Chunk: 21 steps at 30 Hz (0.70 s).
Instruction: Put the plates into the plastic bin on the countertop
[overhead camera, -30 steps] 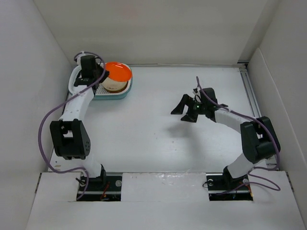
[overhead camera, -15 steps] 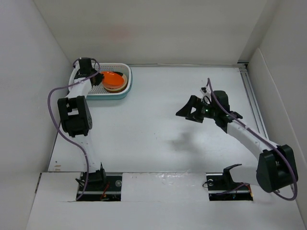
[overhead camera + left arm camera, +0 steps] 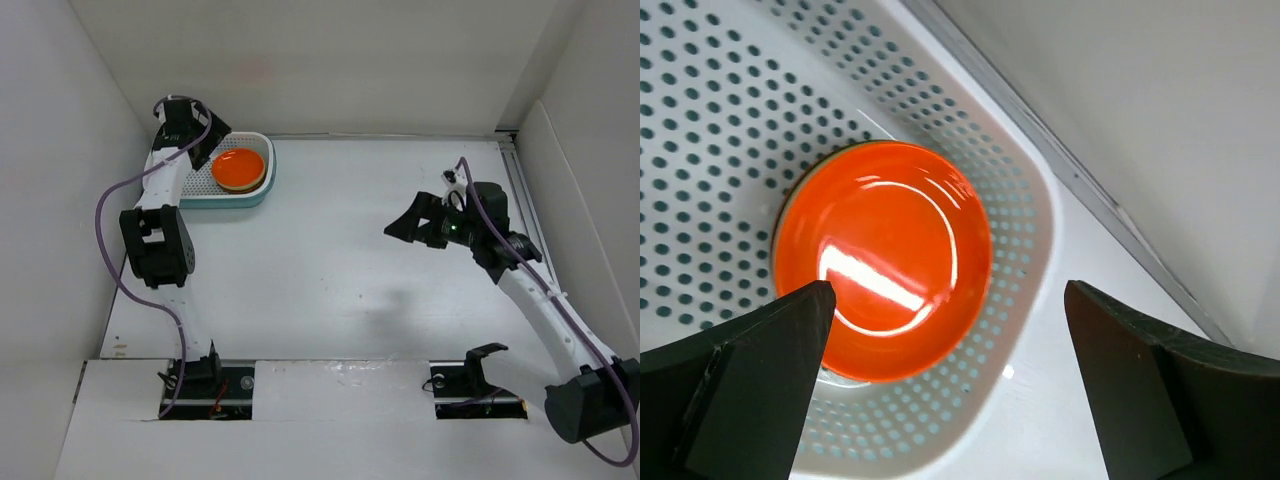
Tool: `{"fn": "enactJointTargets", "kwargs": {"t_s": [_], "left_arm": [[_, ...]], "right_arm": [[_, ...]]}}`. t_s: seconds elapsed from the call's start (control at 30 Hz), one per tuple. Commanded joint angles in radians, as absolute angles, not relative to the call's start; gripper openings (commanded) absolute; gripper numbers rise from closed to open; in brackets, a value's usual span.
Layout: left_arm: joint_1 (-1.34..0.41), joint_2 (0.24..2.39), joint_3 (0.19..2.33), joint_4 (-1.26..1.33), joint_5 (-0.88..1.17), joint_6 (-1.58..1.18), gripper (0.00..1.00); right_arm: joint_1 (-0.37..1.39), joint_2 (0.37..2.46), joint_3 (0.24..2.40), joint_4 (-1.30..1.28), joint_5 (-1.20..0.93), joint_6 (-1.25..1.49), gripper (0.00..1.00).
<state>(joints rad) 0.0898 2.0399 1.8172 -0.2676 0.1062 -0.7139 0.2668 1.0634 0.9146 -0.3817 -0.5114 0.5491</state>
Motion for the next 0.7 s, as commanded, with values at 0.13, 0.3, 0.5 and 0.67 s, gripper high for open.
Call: {"fn": "enactJointTargets", "kwargs": {"t_s": [0.13,0.3,0.5,0.67], "left_arm": [[0.039,1.91,1.934,-0.503,0.046,-0.632,1.0],[-0.081,1.708,1.866,-0.629,-0.082,-0.545,1.0],[-0.186,1.275,1.515,-0.594,-0.1,-0.511,1.0],[-0.186,0.906,1.312,-0.587,-0.089,-0.456,1.0]], "right_arm": [[0.316,0.936,1.069,-0.569,-0.282,0.502,1.0],[0.405,0.807,1.189,-0.748,-0.003,0.522,1.0],[0.425,0.717,1.371,-0.963,0.182,0.483,1.0],[0.425,0.649,1.445,-1.054,0.216,0.446,1.0]]}}
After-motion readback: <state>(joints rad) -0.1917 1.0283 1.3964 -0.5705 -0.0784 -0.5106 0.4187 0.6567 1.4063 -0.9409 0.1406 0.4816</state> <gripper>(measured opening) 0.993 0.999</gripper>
